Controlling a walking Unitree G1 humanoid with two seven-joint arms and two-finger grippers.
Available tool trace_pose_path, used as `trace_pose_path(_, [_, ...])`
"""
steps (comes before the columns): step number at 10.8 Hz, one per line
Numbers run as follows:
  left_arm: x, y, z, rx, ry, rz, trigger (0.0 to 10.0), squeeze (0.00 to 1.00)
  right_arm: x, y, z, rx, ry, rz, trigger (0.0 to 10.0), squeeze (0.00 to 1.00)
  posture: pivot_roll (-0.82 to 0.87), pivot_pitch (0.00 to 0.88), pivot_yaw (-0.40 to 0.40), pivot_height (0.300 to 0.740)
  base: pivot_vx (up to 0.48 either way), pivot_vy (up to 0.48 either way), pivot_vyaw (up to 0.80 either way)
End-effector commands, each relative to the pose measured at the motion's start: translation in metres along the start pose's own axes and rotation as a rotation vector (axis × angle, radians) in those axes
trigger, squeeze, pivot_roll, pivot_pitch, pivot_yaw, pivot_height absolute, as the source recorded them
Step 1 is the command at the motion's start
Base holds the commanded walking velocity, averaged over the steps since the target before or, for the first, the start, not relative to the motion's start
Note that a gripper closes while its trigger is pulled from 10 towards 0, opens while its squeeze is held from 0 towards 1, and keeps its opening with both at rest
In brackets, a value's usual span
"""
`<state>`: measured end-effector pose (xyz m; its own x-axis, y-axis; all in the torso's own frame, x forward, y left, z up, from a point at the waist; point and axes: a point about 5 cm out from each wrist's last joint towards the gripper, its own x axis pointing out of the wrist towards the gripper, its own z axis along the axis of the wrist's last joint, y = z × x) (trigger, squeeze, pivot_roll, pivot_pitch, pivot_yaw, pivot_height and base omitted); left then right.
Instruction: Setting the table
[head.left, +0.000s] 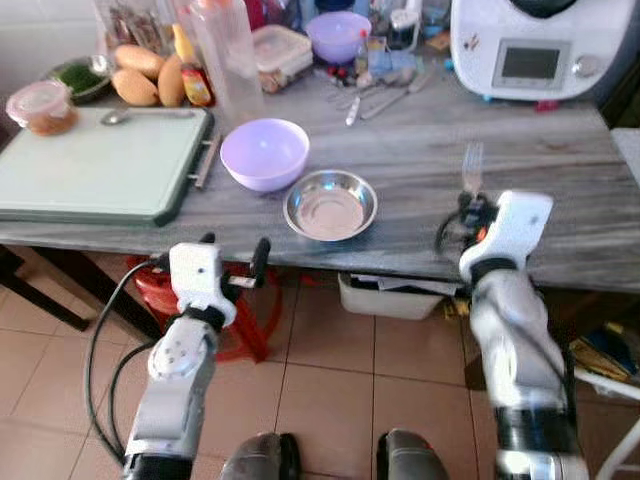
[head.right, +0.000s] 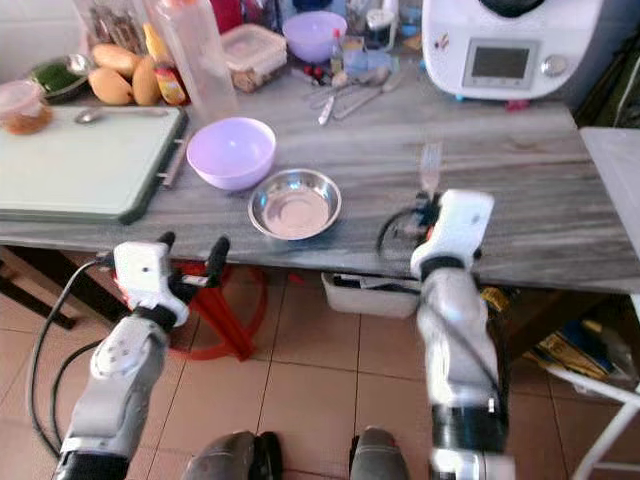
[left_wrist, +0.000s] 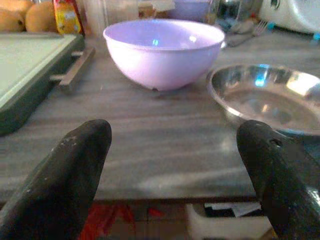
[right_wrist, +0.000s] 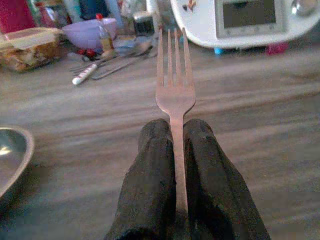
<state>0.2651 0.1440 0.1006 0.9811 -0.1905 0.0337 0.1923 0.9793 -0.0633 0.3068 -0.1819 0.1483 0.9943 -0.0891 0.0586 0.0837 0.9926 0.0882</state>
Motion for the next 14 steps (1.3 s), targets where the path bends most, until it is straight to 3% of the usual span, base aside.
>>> trace_pose_path(1, [-0.005, 0.003, 0.002, 0.007, 0.012, 0.0, 10.0, 0.0, 0.006, 0.005, -0.004, 0.06, 0.044, 0.001, 10.0, 0.0, -0.02, 0.207, 0.096, 0.74, 0.0, 0.0, 0.0])
trace_pose_path(3, [-0.014, 0.006, 0.002, 0.015, 0.036, 0.004, 10.0, 0.0, 0.016, 0.018, -0.009, 0.112, 0.104, 0.029, 10.0, 0.0, 0.0, 0.232, 0.1, 0.74, 0.0, 0.0, 0.0])
trace_pose_path(8, [-0.02, 0.006, 0.002, 0.017, 0.066, -0.002, 10.0, 0.0, 0.028, 0.044, -0.01, 0.232, 0.184, 0.065, 10.0, 0.0, 0.01, 0.239, 0.099, 0.74, 0.0, 0.0, 0.0])
trace_pose_path(10, [-0.019, 0.004, 0.001, 0.01, 0.073, -0.006, 10.0, 0.0, 0.026, 0.054, -0.017, 0.201, 0.238, 0.092, 10.0, 0.0, 0.01, 0.235, 0.089, 0.74, 0.0, 0.0, 0.0])
trace_pose_path(14, [-0.018, 0.002, 0.0, 0.001, 0.076, -0.012, 10.0, 0.0, 0.026, 0.057, -0.028, 0.126, 0.326, 0.116, 10.0, 0.0, 0.0, 0.233, 0.087, 0.74, 0.0, 0.0, 0.0])
